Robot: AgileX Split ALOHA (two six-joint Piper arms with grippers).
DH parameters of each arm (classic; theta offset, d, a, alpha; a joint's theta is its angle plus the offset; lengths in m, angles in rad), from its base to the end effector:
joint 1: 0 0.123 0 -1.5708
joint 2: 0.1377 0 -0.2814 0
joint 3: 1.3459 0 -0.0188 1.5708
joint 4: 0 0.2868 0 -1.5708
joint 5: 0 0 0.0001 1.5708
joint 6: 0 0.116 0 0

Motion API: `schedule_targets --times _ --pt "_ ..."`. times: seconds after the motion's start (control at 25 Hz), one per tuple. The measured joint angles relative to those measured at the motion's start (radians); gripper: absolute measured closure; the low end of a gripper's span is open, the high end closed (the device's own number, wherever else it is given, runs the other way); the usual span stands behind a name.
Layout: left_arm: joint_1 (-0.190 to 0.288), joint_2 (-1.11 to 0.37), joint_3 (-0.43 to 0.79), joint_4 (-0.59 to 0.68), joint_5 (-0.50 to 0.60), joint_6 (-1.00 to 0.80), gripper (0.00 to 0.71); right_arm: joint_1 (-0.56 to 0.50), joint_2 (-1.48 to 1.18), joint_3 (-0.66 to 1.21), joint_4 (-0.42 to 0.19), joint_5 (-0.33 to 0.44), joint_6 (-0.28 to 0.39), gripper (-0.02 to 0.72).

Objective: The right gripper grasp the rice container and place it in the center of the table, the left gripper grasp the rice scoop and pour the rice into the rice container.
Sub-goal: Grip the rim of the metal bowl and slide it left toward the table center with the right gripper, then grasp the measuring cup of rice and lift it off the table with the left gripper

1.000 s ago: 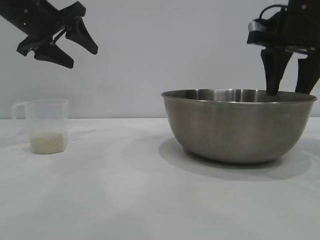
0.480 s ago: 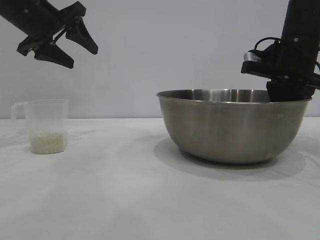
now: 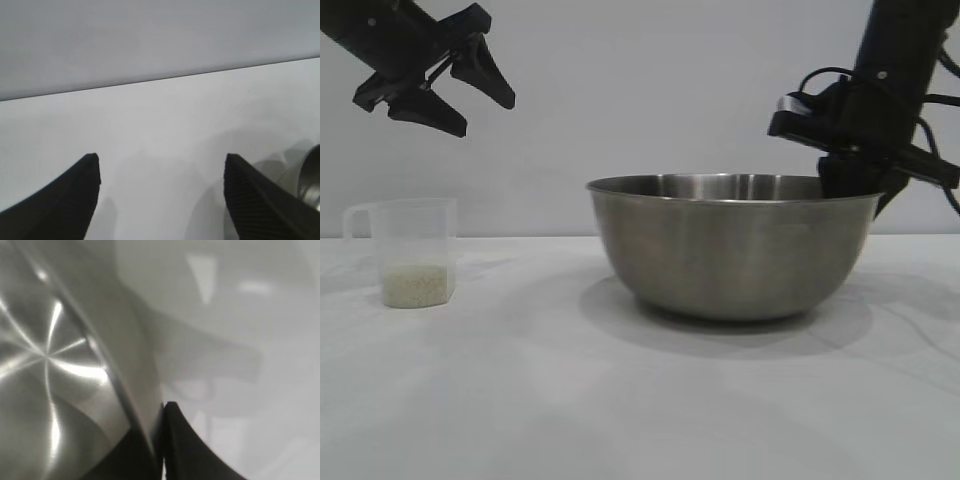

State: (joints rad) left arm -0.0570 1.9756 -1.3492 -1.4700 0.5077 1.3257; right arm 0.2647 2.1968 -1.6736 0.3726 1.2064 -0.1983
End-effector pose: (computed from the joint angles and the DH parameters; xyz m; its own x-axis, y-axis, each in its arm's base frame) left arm 0.4811 -0.0837 0.1760 -0.6132 -0.0785 -0.7860 0.3735 0.8480 -0.3761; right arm 0.4310 0.1577 0.1132 -0.9486 -0.3154 0.0269 -0.2878 0.8946 0.3420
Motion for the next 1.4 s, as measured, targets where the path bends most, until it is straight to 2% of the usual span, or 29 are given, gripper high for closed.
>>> schedule_targets --times 0.28,0.32,0.4,0.44,0.48,0.52,0.68,0.88,1.04,1.08,1.28,1.4 --pt "0.000 0.000 0.000 0.000 0.002 0.000 0.242 0.004 0.002 0.000 0.019 0.000 0.000 0.703" --pt "0.000 0.000 0.000 0.000 0.002 0.000 0.242 0.004 0.002 0.000 0.019 -0.005 0.000 0.655" --pt "0.000 0.000 0.000 0.000 0.004 0.000 0.242 0.004 0.002 0.000 0.030 -0.008 0.000 0.655" --pt "0.000 0.000 0.000 0.000 0.004 0.000 0.242 0.004 0.002 0.000 0.036 -0.012 0.000 0.601" --pt "0.000 0.000 0.000 0.000 0.004 0.000 0.242 0.004 0.002 0.000 0.040 -0.018 0.000 0.577" --pt "0.000 0.000 0.000 0.000 0.004 0.000 0.242 0.004 0.002 0.000 0.041 -0.019 0.000 0.595" --pt "0.000 0.000 0.000 0.000 0.004 0.000 0.242 0.004 0.002 0.000 0.038 -0.009 0.000 0.452" --pt "0.000 0.000 0.000 0.000 0.004 0.000 0.242 0.004 -0.019 -0.027 -0.051 0.005 0.025 0.246" --pt "0.000 0.000 0.000 0.000 0.005 0.000 0.242 0.004 -0.105 -0.033 -0.077 0.009 0.029 0.251" --pt "0.000 0.000 0.000 0.000 0.006 -0.002 0.242 0.004 -0.129 -0.033 -0.096 0.010 0.029 0.209" --pt "0.000 0.000 0.000 0.000 0.007 -0.003 0.242 0.000 -0.211 -0.034 -0.255 0.021 0.066 0.225" --pt "0.000 0.000 0.000 0.000 0.007 -0.003 0.242 -0.035 -0.246 -0.034 -0.288 0.024 0.091 0.225"
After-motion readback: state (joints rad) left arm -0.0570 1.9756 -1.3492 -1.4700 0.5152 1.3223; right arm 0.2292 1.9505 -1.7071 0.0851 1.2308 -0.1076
